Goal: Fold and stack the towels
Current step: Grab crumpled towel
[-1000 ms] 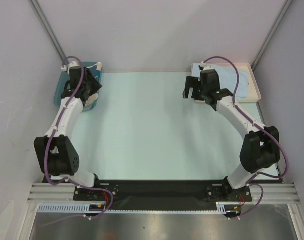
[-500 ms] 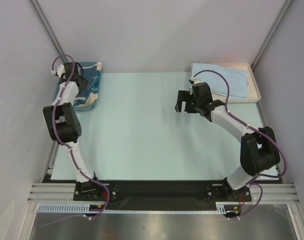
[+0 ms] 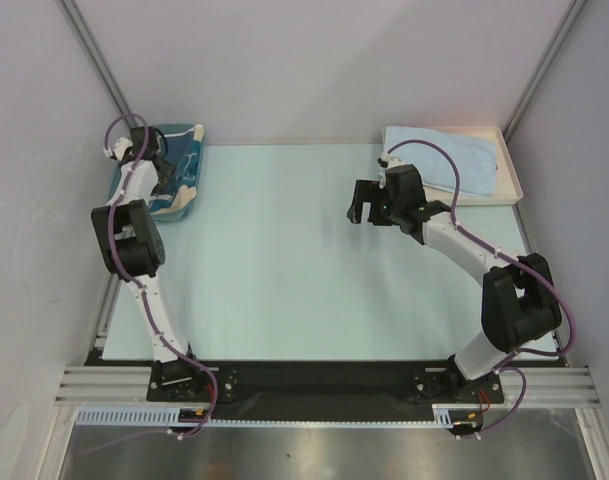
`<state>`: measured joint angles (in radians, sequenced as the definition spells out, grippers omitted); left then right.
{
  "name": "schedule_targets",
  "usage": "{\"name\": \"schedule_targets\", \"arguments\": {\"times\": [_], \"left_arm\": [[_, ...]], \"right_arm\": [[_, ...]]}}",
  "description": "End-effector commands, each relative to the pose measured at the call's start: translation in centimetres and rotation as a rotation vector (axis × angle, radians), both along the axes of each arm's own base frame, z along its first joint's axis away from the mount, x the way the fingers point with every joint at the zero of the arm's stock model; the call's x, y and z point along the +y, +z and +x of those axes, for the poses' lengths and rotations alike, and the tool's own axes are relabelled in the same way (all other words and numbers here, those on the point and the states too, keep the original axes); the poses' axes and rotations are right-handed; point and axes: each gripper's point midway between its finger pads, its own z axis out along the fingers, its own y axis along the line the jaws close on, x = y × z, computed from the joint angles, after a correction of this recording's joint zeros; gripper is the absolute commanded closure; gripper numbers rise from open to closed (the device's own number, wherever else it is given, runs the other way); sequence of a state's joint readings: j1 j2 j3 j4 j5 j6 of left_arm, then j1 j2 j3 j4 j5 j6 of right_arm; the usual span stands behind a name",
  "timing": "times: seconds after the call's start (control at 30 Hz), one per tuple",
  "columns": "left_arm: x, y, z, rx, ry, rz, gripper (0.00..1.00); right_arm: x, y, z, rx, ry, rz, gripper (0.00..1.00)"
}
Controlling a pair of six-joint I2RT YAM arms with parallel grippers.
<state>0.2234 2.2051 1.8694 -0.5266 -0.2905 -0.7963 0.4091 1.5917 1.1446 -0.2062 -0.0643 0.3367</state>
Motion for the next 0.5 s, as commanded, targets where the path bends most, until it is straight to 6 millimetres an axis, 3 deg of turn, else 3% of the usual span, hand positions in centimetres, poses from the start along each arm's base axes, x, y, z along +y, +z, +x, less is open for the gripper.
{"name": "schedule_targets", "arguments": {"times": [0.0,0.13,0.33,0.47], "left_arm": [[1.2,0.2,0.5,-0.011,0.053,0.004,0.46],[1.0,-0.9,0.7,-0.002,0.048,-0.014,0.51],[0.7,-2.0,1.1,0.0,0.029,-0.038,0.78],[1.0,-1.1,1.5,-0.029,0.025,-0.04,1.0]], "right_arm": [[0.7,1.5,0.3,-0.045,0.015,0.037,0.0],[0.8,1.5,0.2,-0.044,0.017,0.039,0.0],[0.7,1.4,0.3,-0.044,0.015,0.029,0.01],[0.8,1.5,0.2,-0.045,0.02,0.03,0.01]]}}
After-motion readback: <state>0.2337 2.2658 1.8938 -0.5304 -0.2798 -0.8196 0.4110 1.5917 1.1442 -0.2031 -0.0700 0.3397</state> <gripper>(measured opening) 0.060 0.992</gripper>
